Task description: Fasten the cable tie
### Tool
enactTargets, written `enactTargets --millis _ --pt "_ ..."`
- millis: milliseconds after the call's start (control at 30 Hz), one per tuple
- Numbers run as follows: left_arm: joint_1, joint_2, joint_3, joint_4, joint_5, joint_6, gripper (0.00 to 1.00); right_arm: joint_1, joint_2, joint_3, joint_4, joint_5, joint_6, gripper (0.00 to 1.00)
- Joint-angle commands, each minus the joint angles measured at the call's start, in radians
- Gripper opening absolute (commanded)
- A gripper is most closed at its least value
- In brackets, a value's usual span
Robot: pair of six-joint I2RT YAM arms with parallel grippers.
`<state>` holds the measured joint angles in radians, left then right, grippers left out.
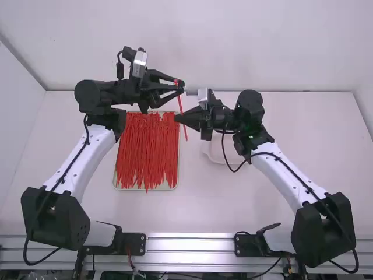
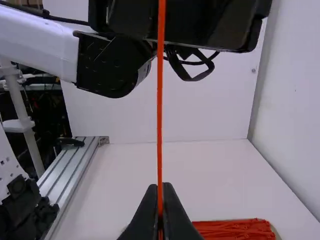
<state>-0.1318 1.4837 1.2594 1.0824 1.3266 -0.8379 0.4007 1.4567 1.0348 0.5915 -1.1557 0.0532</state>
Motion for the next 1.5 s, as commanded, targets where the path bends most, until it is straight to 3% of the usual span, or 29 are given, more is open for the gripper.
enactTargets --millis 0,100,367,433,467,667,1100,1400,1467 --pt "0.002 -0.005 0.028 0.008 -0.012 -0.004 0.17 -0.006 0.009 0.031 0.004 -0.002 0.003 0.00" --pt "0.002 -0.005 0.028 0.008 -0.023 -0.011 0.01 -0.016 0.009 0.031 0.003 -0.008 0.004 0.00" --pt "0.002 -0.005 0.028 0.007 -0.029 -0.012 0.01 -0.016 0.009 0.030 -0.031 0.001 0.003 0.00" --pt "0.002 -0.005 0.028 0.009 -0.026 -0.030 0.02 -0.022 0.009 0.030 -0.059 -0.003 0.002 0.10" --pt "0.002 -0.005 0.028 0.012 -0.026 -0.034 0.01 -0.032 0.009 0.030 -0.078 -0.003 0.003 0.24" --pt "0.027 -0.005 0.050 -0.014 -0.032 -0.061 0.01 -0.055 0.009 0.030 -0.154 -0.004 -0.002 0.31" --pt "0.052 -0.005 0.179 -0.191 -0.039 -0.062 0.01 -0.016 0.008 0.030 -0.259 -0.025 -0.088 0.33" --pt "0.053 -0.005 0.190 -0.217 -0.064 -0.064 0.02 0.012 0.009 0.029 -0.264 -0.025 -0.087 0.33" --pt "0.059 -0.005 0.190 -0.219 -0.064 -0.066 0.02 0.011 0.009 0.023 -0.259 -0.024 -0.087 0.28"
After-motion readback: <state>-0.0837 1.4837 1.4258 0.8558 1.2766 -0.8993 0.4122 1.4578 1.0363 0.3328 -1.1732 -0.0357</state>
